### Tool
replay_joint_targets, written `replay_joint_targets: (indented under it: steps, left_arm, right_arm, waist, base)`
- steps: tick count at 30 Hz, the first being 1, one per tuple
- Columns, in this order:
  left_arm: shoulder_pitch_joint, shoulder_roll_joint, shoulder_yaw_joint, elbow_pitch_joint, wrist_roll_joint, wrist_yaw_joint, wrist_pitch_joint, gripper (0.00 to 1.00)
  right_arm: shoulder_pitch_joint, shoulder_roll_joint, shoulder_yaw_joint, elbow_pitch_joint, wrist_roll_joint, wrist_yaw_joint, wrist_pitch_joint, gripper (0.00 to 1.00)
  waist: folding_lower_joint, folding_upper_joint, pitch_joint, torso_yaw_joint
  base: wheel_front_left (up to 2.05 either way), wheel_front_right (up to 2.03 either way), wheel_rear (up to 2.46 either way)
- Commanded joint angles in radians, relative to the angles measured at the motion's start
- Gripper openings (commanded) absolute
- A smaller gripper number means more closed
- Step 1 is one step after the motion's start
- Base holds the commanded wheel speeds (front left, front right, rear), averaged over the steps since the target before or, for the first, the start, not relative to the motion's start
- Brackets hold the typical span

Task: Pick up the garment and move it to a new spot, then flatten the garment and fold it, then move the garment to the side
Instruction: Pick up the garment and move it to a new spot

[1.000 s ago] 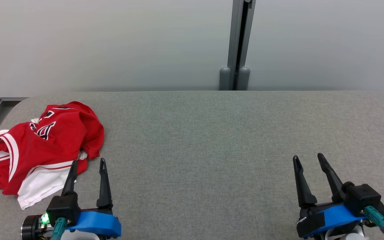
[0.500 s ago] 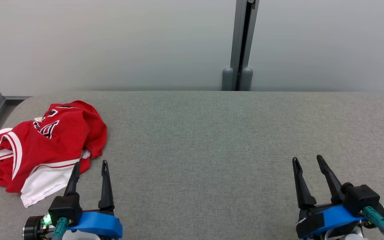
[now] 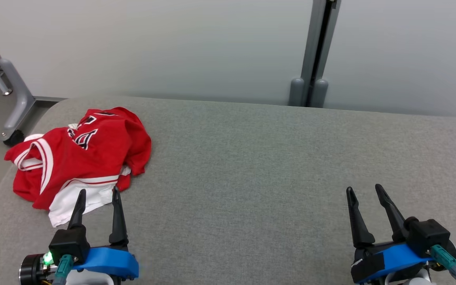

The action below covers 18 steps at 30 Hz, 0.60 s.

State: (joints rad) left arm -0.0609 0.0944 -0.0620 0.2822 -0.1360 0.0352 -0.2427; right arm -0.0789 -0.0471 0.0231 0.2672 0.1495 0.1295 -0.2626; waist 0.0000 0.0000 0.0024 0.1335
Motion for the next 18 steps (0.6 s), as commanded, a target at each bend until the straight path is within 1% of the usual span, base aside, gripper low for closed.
replay_joint_targets:
  steps: [1,18]
  left_arm:
    - [-0.008,0.008,0.004,-0.001,-0.002,0.005,-0.001,1.00]
    - [-0.011,0.021,0.011,-0.011,-0.023,0.026,-0.007,1.00]
  right_arm:
    - [-0.011,-0.006,0.001,-0.001,-0.003,0.002,-0.004,1.00]
    - [-0.024,-0.006,0.005,0.003,-0.008,0.002,-0.004,1.00]
  waist:
    - [0.0000,0.0000,0.009,0.018]
    - [0.0000,0.0000,0.037,0.198]
  base:
    - [0.00,0.00,0.00]
    - [0.00,0.00,0.00]
